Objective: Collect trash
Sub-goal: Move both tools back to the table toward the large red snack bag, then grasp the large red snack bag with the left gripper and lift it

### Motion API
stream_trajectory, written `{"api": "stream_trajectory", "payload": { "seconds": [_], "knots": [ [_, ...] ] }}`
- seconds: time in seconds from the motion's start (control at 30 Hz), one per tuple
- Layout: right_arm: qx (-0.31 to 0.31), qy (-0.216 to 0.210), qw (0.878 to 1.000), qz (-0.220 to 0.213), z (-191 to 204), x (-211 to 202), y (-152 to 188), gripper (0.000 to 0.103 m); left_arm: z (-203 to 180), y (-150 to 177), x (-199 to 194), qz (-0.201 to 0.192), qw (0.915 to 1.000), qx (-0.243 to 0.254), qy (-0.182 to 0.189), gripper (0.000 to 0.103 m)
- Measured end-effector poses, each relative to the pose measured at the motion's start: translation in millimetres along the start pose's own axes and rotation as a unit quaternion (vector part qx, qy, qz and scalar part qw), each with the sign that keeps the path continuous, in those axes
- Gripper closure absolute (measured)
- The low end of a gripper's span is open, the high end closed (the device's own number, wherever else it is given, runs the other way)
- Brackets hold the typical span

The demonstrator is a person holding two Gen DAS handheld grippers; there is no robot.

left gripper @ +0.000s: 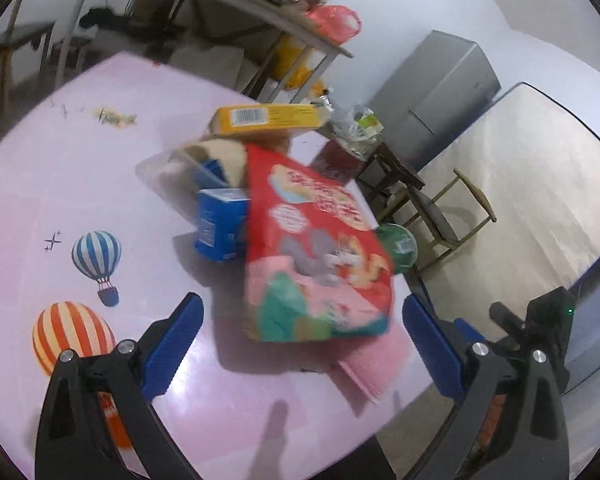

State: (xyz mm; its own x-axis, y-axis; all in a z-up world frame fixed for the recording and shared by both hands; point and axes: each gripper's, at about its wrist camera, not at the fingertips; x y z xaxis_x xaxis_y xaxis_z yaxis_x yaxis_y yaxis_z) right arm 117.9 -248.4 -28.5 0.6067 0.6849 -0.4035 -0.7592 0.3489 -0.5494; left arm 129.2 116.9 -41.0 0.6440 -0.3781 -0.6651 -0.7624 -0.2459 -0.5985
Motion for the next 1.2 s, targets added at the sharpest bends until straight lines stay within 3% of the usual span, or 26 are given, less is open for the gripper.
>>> {"api": "stream_trajectory", "payload": {
  "seconds": [0.1, 0.27, 0.47, 0.67, 1.07, 1.2],
  "knots": [
    [0.025, 0.029, 0.999, 0.027, -7, 21, 0, 0.009, 8, -5, 20, 0.014, 0.9996, -0.014, 0.021, 0.006],
    [0.046, 0.031, 0.997, 0.059, -15, 33, 12, 0.01, 19, -8, 41, 0.046, 0.9966, -0.033, 0.06, 0.011],
    [-0.049, 0.058, 0.993, 0.089, 15, 45, 22, 0.01, 25, -12, 52, 0.06, 0.9946, -0.042, 0.074, 0.025],
    [-0.161, 0.084, 0.976, 0.116, 41, 63, 29, 0.008, 37, -10, 57, 0.076, 0.9902, -0.068, 0.096, 0.042],
    [-0.21, 0.125, 0.955, 0.171, 44, 98, 40, 0.008, 40, -8, 42, 0.062, 0.9852, -0.075, 0.141, 0.084],
    [-0.22, 0.129, 0.952, 0.172, 46, 99, 45, 0.008, 34, -11, 36, 0.048, 0.9856, -0.068, 0.147, 0.089]
  ]
}}
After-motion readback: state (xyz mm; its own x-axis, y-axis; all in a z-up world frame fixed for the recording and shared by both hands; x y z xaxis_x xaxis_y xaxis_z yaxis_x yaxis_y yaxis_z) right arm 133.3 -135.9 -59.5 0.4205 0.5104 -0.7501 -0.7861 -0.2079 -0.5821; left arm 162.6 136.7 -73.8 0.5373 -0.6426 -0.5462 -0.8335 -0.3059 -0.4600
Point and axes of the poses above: each gripper's, at about its wrist camera, not at the fingertips, and x roughly the way its jaws point, z to its left, y to its underside, and after that the axes turned 11 degrees about -y, right-handed
